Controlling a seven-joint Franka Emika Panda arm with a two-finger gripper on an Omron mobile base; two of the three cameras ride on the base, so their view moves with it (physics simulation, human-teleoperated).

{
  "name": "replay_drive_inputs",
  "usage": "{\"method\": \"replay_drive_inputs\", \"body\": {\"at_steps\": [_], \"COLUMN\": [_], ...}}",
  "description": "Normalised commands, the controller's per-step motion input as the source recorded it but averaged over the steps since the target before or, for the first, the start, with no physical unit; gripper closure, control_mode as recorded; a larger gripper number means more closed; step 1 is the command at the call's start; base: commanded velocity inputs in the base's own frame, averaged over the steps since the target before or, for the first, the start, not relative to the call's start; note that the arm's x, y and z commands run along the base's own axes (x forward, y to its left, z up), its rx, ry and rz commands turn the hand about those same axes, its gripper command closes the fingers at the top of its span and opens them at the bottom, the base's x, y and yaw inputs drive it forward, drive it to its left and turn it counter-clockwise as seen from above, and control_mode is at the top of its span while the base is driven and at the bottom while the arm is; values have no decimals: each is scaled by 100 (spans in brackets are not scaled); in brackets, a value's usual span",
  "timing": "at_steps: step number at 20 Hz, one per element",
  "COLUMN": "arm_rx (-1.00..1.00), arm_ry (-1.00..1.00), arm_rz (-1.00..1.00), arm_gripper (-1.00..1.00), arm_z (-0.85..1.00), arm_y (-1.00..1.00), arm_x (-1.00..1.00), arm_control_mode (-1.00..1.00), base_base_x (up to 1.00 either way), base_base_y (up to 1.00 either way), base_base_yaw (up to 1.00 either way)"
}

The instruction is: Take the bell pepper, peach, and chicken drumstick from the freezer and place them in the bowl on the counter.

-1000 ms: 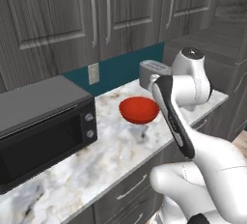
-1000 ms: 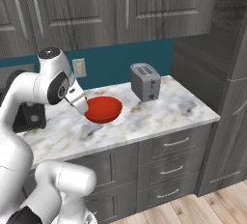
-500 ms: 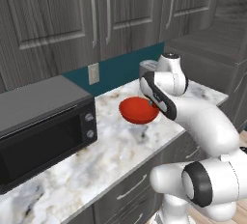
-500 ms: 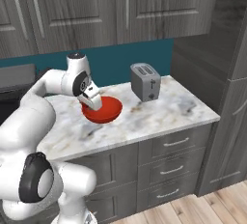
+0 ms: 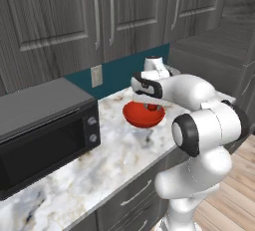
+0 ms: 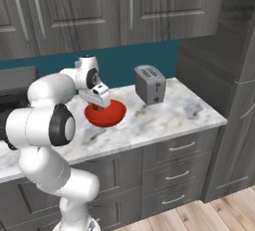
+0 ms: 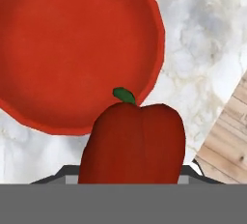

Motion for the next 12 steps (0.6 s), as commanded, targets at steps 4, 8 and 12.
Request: {"method": "replay_drive_inputs", "body": {"at_steps": [4, 8, 12], "arm_rx": [0, 7, 2], "arm_ry": [-16, -10, -7], "arm_rz": [2, 0, 0], "arm_gripper": [100, 100, 100], "arm_z": [-62, -13, -21], "arm_y": [1, 0, 0], "arm_x": [9, 0, 0], "arm_control_mode": [-100, -100, -100], "base_base_x": [0, 0, 0], "base_base_y": [0, 0, 0], "base_base_yaw": [0, 0, 0]}}
